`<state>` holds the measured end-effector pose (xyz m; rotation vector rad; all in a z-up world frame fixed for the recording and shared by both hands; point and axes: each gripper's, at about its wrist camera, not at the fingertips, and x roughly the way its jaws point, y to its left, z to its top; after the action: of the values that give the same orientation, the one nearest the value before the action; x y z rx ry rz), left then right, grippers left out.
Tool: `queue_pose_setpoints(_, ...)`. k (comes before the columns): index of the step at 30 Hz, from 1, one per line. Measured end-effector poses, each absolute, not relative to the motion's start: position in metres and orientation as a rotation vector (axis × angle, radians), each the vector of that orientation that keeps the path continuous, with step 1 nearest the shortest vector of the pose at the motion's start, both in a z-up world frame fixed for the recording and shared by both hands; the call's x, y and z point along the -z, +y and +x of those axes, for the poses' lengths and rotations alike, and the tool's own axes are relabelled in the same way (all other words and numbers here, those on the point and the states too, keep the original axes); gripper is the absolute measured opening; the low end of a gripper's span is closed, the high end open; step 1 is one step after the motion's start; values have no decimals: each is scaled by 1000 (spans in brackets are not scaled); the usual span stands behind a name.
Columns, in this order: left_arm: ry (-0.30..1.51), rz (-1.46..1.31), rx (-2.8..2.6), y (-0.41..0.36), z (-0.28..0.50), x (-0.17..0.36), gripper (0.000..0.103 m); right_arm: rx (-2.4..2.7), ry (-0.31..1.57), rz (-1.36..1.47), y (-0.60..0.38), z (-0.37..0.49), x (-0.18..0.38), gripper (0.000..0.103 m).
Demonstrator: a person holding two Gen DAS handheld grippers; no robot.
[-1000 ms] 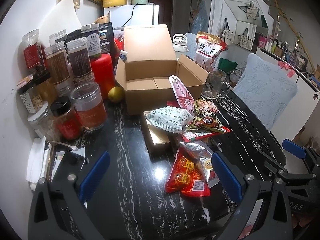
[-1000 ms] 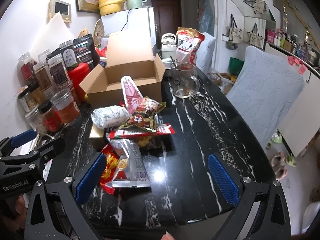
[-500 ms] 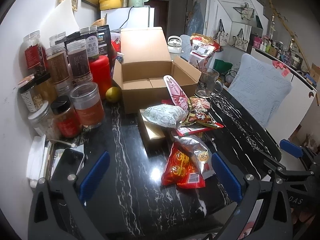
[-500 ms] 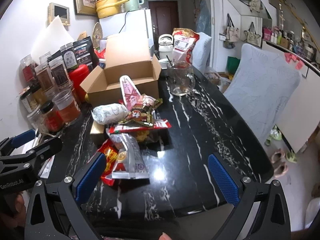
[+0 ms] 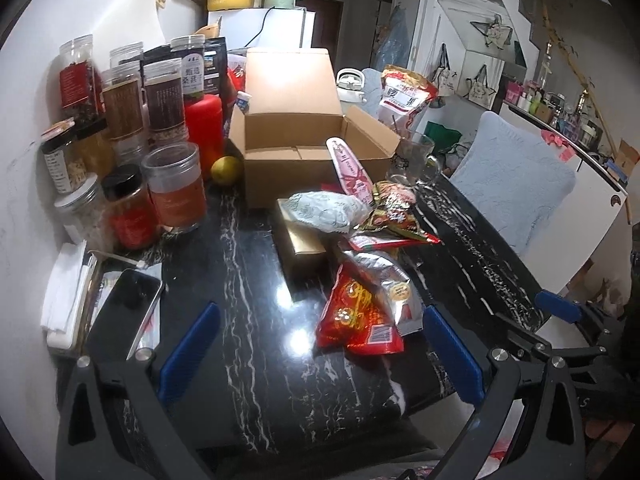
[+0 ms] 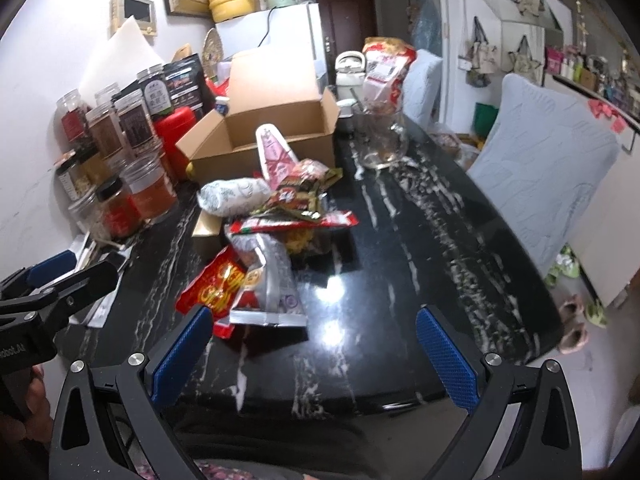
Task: Organize snacks
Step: 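Lower the right gripper onto the silver foil bag and close it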
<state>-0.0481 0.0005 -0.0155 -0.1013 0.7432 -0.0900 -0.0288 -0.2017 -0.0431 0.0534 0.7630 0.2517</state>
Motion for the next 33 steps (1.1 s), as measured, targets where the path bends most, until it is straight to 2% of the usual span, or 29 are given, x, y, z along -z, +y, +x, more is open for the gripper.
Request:
queue_pose_setpoints(17, 835, -140, 54, 26, -28, 54, 103, -362, 841, 89, -177, 8, 77, 103)
queue_pose_setpoints(33, 919, -135, 21, 30, 17, 75, 103, -452, 948, 146, -162, 82, 112, 88)
